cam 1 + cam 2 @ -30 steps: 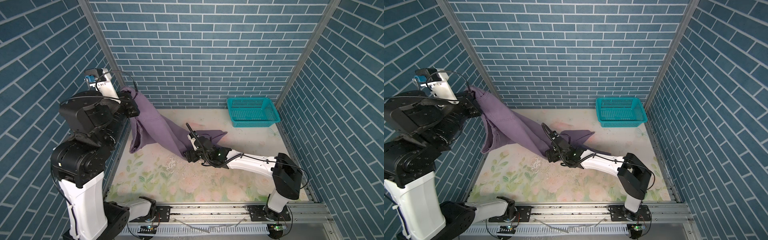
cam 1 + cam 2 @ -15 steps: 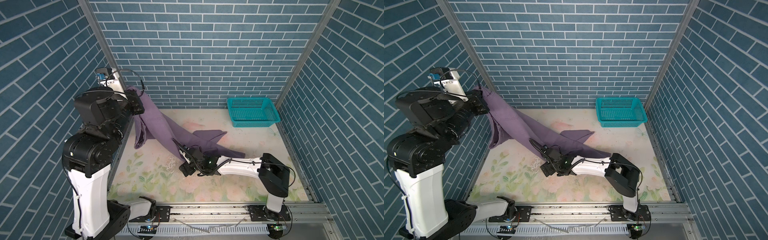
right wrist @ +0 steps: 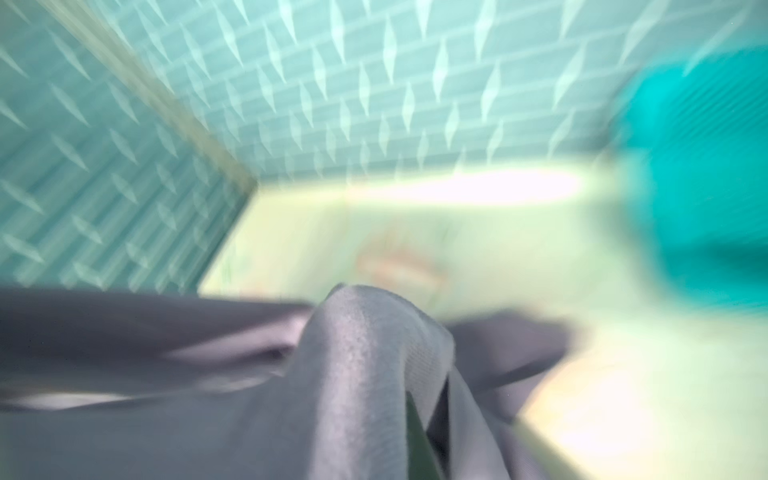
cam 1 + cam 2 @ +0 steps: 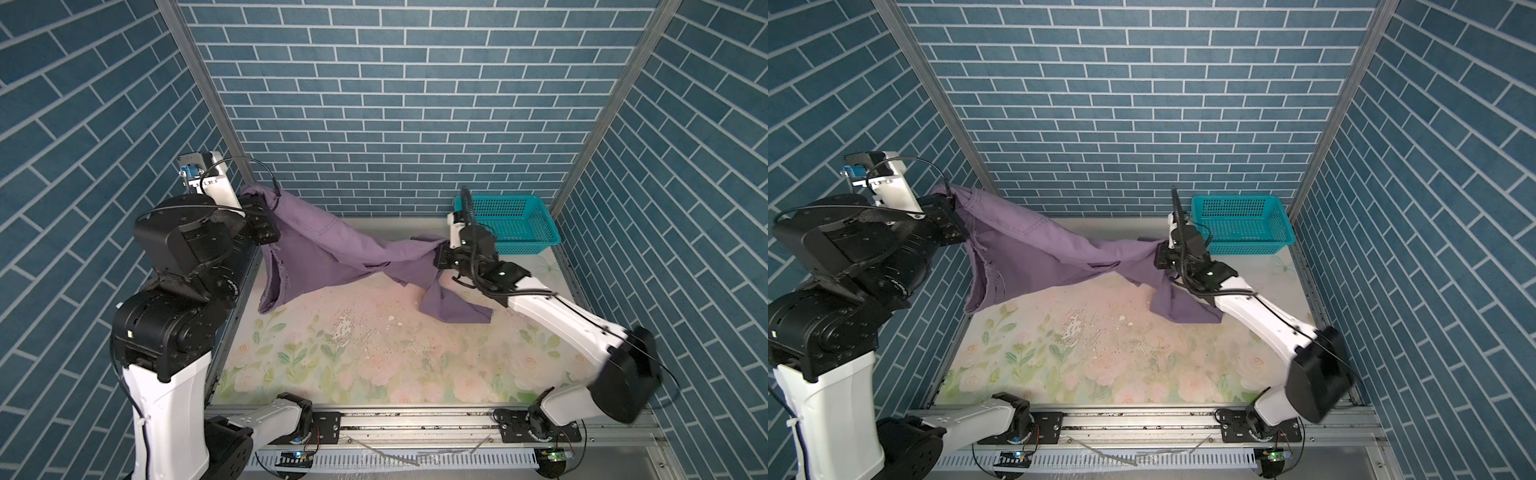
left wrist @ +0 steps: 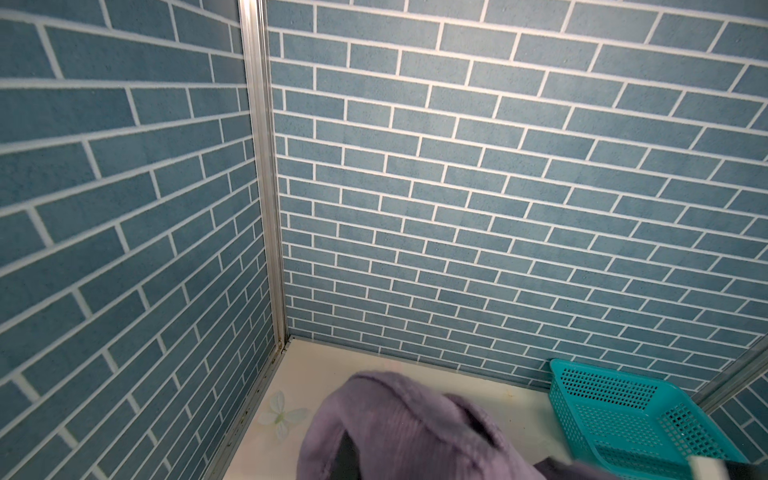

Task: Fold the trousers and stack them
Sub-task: 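Grasp a trouser leg with the right gripper and lift, stretching the trousers, then lower the trousers onto the table with both grippers, laying them lengthwise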

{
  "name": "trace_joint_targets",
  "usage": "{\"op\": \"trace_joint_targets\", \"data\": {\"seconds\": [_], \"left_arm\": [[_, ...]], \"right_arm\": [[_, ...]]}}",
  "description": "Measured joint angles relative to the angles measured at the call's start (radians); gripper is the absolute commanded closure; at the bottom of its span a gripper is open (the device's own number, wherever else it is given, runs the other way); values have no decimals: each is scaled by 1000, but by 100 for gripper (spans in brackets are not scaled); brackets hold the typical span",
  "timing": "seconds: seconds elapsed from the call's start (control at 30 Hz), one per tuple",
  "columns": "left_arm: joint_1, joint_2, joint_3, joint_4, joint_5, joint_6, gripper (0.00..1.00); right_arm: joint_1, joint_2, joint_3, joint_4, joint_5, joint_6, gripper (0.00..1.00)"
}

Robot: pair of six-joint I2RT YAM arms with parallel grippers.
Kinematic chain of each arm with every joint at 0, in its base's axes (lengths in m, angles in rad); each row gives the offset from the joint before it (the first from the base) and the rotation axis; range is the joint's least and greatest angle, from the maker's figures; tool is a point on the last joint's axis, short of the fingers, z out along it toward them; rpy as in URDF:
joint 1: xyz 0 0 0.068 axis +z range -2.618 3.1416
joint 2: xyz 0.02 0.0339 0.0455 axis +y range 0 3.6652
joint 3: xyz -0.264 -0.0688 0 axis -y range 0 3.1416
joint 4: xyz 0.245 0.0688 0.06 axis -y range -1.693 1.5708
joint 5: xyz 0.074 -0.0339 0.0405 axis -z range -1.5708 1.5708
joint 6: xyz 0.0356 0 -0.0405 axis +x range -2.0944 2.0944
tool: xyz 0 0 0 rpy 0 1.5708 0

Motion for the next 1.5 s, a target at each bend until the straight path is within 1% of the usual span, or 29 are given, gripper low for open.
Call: {"op": "trace_joint_targets", "data": {"seconds": [0.07, 0.13, 0.23, 0.33, 0.47, 0.53, 0.63, 0.77, 0.87, 0.97, 1.13, 1.17, 1.2, 1.23, 1.3, 1.33, 1.4, 1.5], "left_arm": [[0, -9, -22, 15, 5, -4, 100], [0, -9, -31, 30, 19, -10, 100], [0, 3, -27, 44, 69, -31, 100], [-2, 37, 10, 41, 145, -56, 100], [-6, 76, 47, 40, 244, -89, 100], [-6, 75, 47, 31, 275, -104, 100], [-6, 52, 37, 15, 273, -124, 100], [-3, -34, -49, 4, 207, -147, 100], [-2, -105, -145, -8, 140, -158, 100], [-2, -146, -231, -25, 74, -162, 100], [-1, -153, -399, -45, -17, -163, 100], [-1, -154, -430, -50, -31, -163, 100], [0, -150, -468, -56, -48, -163, 100], [2, -148, -499, -63, -61, -163, 100], [11, -148, -544, -72, -83, -163, 100], [23, -148, -560, -73, -90, -163, 100], [51, -148, -576, -72, -96, -163, 100], [108, -146, -594, -67, -93, -165, 100]], "right_arm": [[0, -173, 17, -84, 101, -39, 100], [2, -303, 50, -161, 189, -69, 100], [1, -446, 105, -265, 311, -103, 100], [2, -528, 170, -346, 391, -148, 100], [3, -535, 301, -414, 451, -219, 100], [3, -508, 371, -433, 468, -255, 100], [2, -443, 435, -436, 478, -286, 100], [2, -319, 435, -431, 473, -287, 100], [1, -191, 375, -380, 448, -285, 100], [-2, -40, 304, -336, 397, -271, 100], [-31, 259, 294, -304, 242, -193, 100], [-35, 305, 295, -301, 211, -176, 96], [-40, 352, 296, -299, 176, -158, 82], [-45, 403, 298, -300, 138, -137, 64], [-53, 480, 303, -306, 70, -104, 48], [-58, 514, 304, -311, 37, -92, 43], [-66, 562, 304, -334, -21, -61, 39], [-81, 561, 285, -362, -65, -34, 35]]}}
